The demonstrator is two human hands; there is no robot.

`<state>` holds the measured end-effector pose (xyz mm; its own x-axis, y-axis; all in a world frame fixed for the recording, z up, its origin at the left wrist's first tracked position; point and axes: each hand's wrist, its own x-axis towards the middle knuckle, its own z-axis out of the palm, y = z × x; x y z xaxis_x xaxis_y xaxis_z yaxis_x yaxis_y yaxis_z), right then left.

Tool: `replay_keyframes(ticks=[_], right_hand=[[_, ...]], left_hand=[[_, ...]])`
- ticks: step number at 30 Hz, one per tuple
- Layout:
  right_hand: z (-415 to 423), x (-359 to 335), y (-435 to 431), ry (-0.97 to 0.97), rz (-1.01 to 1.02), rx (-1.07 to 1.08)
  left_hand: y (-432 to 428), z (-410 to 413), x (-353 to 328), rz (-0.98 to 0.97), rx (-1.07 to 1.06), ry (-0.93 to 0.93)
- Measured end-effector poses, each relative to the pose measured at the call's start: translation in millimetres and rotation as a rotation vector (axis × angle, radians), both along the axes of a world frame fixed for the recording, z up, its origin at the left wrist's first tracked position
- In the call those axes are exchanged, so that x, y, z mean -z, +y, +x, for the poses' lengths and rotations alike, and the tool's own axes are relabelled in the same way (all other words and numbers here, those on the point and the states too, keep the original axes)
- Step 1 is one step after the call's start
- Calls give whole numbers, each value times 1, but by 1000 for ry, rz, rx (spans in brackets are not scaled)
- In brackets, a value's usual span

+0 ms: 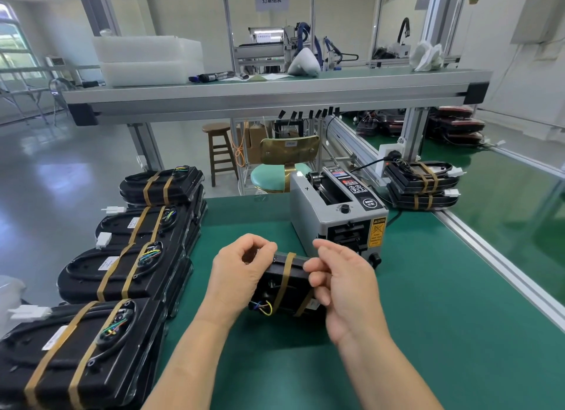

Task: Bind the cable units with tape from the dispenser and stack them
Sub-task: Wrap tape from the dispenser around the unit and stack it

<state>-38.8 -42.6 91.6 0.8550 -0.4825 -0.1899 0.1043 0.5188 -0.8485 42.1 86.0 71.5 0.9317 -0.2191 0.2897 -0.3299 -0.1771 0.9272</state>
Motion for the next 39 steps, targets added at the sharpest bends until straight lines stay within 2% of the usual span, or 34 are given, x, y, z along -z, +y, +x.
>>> replay_keyframes(ticks=[5,20,26,32,39], right_hand=[[5,8,-9,32,70,10],[8,13,-11,20,108,-22],[8,8,-37,36,265,1],[32,19,-90,157,159,166],[54,31,-102,295,-32,200]], left_hand=[[0,-1,-1,40,42,10],[-6,-7,-4,-40,121,161],[-6,-7,-5,-50,122,207],[-8,-9,-9,-7,119,178],[-11,-9,-11,76,115,93]])
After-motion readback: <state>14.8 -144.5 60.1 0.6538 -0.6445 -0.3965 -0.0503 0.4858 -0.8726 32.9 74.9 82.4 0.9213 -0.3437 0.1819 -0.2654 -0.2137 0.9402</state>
